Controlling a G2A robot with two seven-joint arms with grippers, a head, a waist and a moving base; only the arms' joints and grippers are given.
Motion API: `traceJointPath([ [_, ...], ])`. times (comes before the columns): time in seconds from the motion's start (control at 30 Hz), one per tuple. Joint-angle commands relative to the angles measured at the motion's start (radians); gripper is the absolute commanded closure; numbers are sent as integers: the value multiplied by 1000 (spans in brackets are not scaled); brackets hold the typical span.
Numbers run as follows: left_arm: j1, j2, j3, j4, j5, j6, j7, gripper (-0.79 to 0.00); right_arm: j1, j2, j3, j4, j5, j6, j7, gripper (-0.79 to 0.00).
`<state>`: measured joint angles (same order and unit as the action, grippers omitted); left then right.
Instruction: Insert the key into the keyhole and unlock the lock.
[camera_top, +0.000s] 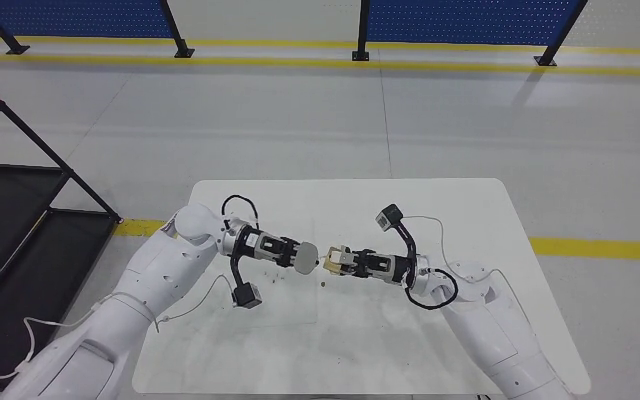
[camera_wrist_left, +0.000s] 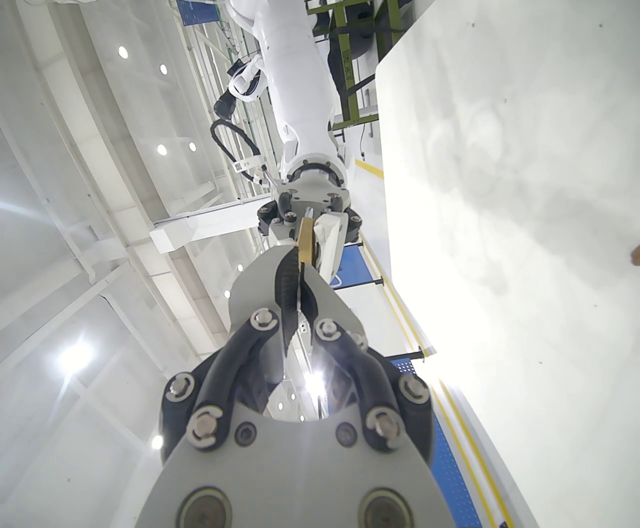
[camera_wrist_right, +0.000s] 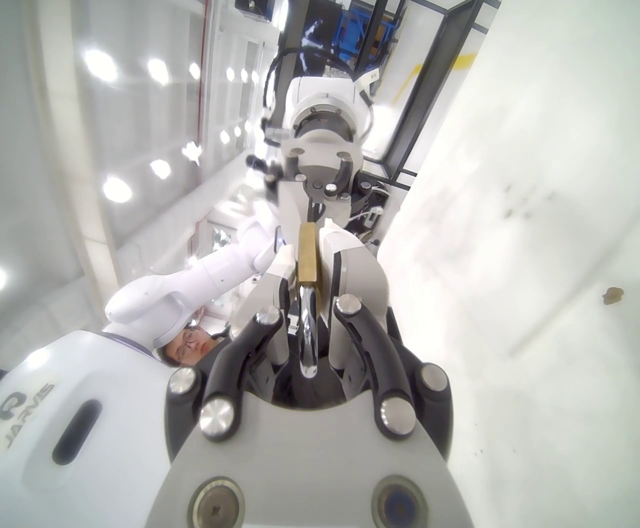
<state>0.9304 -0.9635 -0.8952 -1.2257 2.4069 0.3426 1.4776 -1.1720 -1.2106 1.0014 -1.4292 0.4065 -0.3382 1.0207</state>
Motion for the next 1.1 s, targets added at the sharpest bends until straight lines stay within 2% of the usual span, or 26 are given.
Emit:
traceJointPath([
  [0.0,-1,2,2,-2,2,-3,3,0,3,1,0,-1,-5,3,6,0],
  [0.33,-2,9,15,-18,7,-17,17,0,11,5,1,-11,-16,17,31,0],
  [0.73,-9,21,20,-20,3,-19,19,0,49,11,-1,-12,-25,49,117,0],
  [1.07,-27,44,5,-53,6,-58,58,0,121,24,14,-22,-34,143,245,0],
])
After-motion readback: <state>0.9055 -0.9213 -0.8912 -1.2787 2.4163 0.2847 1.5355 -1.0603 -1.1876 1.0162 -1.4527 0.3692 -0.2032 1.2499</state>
